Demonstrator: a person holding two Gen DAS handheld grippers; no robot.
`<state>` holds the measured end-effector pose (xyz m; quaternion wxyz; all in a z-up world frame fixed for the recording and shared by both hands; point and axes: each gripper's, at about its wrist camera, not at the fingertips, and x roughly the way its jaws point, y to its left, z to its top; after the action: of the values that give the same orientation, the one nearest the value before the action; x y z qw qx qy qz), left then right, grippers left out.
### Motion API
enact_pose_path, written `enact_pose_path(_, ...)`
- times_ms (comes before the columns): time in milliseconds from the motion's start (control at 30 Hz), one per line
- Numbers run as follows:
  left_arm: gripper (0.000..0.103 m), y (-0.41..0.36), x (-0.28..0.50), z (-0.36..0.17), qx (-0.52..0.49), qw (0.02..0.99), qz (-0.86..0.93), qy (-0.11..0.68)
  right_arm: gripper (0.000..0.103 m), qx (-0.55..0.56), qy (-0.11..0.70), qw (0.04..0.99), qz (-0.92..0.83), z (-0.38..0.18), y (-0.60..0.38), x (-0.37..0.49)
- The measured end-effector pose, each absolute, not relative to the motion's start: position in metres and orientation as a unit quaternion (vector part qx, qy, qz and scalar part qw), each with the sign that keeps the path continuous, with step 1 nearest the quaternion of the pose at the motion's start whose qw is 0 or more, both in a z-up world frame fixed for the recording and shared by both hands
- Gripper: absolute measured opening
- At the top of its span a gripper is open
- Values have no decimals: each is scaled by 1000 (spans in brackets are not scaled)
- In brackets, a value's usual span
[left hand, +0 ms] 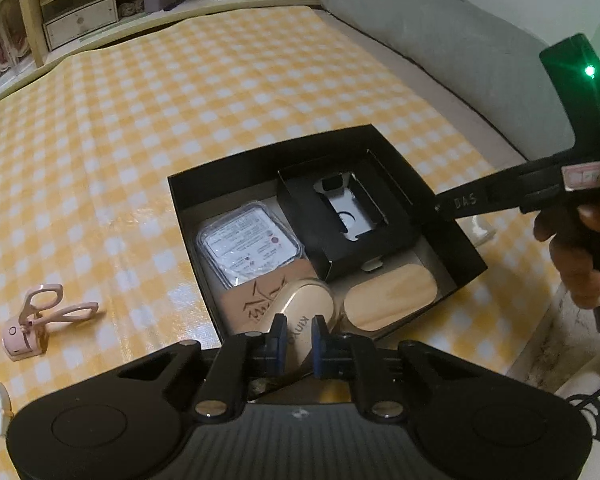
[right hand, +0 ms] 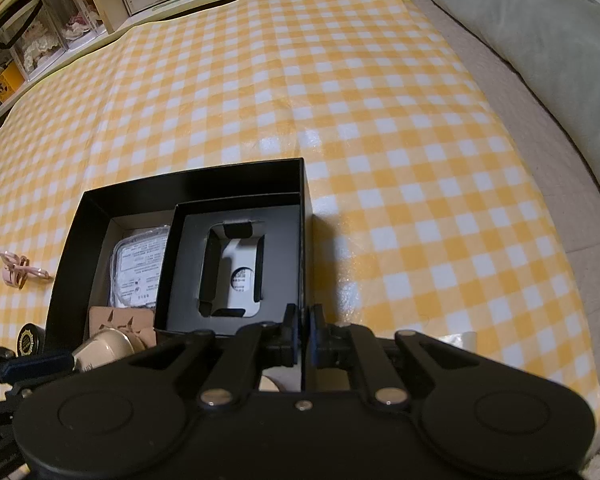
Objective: Organize rigid objects
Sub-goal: 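Open the left tool to release the gold earbud case in the box, then move the left tool to the round black-and-gold tin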
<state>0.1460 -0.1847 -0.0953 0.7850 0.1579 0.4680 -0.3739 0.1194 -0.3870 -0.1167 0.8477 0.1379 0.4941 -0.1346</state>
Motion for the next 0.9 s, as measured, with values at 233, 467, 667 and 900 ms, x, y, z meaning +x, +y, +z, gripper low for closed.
enact_pose_path(233, 72, -181, 142, -84, 123, 790, -367, 475, 6, 137, 494, 848, -135, -116, -386, 120)
enact_pose_path(467, 92, -177, 134, -76, 113, 792, -365, 476, 6, 137, 494, 848, -136, -116, -386, 120)
enact_pose_path(667, 100, -174, 124, -71, 117, 797, -368, 464, 6, 136, 494, 848, -136, -116, -385, 120)
enact_pose_path(900, 103, -169, 117, -71, 123, 805, -366, 450, 6, 135, 495, 848, -135, -117, -386, 120)
